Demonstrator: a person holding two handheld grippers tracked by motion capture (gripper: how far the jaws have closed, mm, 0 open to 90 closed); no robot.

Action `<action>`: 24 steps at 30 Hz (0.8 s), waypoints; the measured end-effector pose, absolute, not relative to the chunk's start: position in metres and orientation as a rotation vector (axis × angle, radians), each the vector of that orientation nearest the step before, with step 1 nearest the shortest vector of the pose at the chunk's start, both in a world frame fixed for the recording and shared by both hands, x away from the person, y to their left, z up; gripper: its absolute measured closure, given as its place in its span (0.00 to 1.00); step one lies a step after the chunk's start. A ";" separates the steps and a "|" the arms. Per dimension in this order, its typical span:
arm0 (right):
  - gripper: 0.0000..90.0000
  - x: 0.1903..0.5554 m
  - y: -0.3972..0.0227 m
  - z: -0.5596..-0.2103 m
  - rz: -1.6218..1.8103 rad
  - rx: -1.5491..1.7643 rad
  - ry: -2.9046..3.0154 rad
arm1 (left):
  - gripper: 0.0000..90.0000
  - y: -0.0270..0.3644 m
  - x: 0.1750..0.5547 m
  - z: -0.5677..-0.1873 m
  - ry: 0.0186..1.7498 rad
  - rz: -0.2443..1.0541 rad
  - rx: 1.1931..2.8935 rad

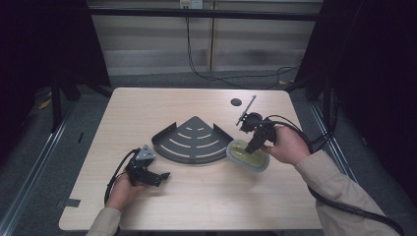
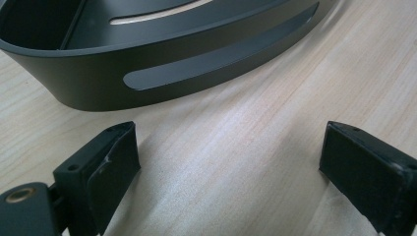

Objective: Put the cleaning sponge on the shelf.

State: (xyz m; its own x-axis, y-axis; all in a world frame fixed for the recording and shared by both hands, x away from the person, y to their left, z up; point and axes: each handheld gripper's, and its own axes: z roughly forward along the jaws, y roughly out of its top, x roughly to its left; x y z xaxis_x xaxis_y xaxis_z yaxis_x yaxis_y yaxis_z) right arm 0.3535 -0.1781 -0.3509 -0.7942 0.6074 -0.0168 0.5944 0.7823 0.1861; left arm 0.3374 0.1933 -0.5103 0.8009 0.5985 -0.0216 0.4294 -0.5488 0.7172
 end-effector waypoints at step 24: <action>0.80 0.386 -0.162 -0.333 0.283 1.051 2.842 | 0.08 0.193 0.337 -0.510 0.755 0.287 2.239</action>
